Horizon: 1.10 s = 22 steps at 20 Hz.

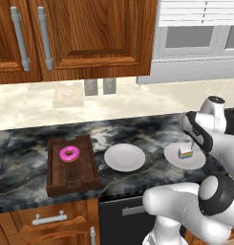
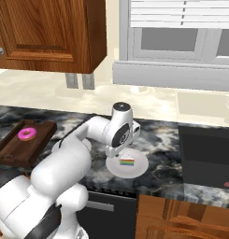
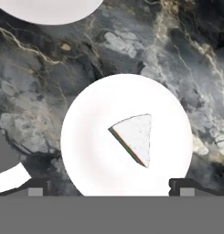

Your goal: Move the dessert items from the plates to the tray.

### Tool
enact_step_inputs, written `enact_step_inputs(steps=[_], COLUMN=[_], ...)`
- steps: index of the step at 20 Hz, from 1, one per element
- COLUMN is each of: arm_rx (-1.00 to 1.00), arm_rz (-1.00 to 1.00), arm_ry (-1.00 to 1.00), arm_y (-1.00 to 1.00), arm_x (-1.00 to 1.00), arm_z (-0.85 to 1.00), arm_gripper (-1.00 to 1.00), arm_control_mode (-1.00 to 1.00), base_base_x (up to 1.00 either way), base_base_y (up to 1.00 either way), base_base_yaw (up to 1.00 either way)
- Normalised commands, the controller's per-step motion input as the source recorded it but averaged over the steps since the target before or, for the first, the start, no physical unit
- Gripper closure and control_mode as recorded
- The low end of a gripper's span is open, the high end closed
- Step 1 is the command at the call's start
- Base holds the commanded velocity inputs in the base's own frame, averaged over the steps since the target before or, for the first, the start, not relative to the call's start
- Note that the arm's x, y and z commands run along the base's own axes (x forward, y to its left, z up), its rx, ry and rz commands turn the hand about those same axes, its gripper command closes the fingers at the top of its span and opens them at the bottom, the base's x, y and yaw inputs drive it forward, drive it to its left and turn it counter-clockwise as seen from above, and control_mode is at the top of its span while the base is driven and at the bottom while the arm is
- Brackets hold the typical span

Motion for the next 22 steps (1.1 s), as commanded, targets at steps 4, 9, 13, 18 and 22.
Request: enact_step_inputs(steps=[4,9,13,18,22], arm_rx=[0.0,0.0,-0.02,0.0,0.0], arm_rz=[0.0,0.05,0.09,0.09,0.08], arm_ry=[0.0,0.05,0.01,0.0,0.01], arm_y=[0.0,0.0,0.0,0.0,0.0], arm_x=[0.04,0.13,0.02,0.0,0.05], arm_z=[-0.01,-0.14,-0.28,-0.25,-0.15], arm_gripper=[-1.0,-1.0,-1.0,-1.0,-1.0], arm_control_mode=[-1.0,-1.0,-1.0,-1.0,-1.0], base_base_x=[0.0,0.0,0.0,0.0,0.0], base_base_y=[0.0,0.0,0.0,0.0,0.0], base_base_yaw=[0.0,0.0,0.0,0.0,0.0])
